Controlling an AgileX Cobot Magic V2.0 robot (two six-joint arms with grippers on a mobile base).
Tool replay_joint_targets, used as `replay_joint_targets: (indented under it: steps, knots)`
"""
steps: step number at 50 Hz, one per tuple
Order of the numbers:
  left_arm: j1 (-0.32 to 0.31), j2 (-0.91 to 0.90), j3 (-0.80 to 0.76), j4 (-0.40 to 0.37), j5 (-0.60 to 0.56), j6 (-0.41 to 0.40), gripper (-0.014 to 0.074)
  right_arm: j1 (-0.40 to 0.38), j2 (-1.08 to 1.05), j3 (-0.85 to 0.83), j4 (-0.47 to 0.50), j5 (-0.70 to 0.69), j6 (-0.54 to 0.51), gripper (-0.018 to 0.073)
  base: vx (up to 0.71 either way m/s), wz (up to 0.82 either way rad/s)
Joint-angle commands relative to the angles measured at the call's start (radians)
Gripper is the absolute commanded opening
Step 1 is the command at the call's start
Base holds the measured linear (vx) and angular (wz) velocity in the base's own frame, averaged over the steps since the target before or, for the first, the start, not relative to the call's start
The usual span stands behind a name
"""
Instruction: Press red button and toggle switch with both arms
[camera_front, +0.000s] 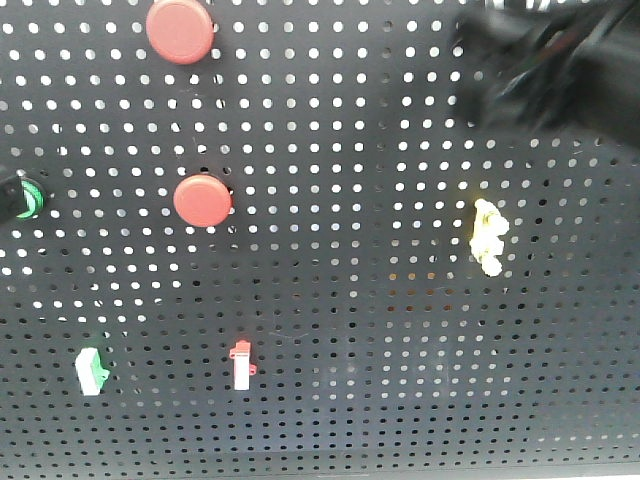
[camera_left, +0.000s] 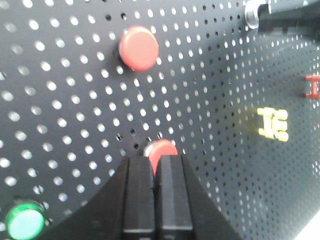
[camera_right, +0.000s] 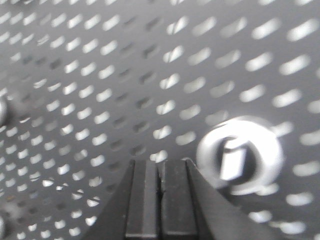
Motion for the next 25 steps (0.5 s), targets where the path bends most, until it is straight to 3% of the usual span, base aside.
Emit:
replay_joint_targets:
  steps: [1, 16, 25]
  knots:
    - [0.0, -0.005, -0.026, -0.017, -0.061, -0.011, 0.0001, -0.006, -0.015, -0.039, 0.0, -0.036, 0.0, -0.0003, 0.0, 0.0]
    - [0.0, -0.005, -0.026, -0.017, -0.048, -0.011, 0.0001, -0.007, -0.015, -0.036, -0.031, -0.026, 0.0, -0.0003, 0.0, 0.0]
    - [0.0, -0.005, -0.026, -0.017, -0.044, -0.011, 0.0001, -0.094, -0.016, -0.036, -0.022, -0.004, 0.057, -0.0003, 0.0, 0.0]
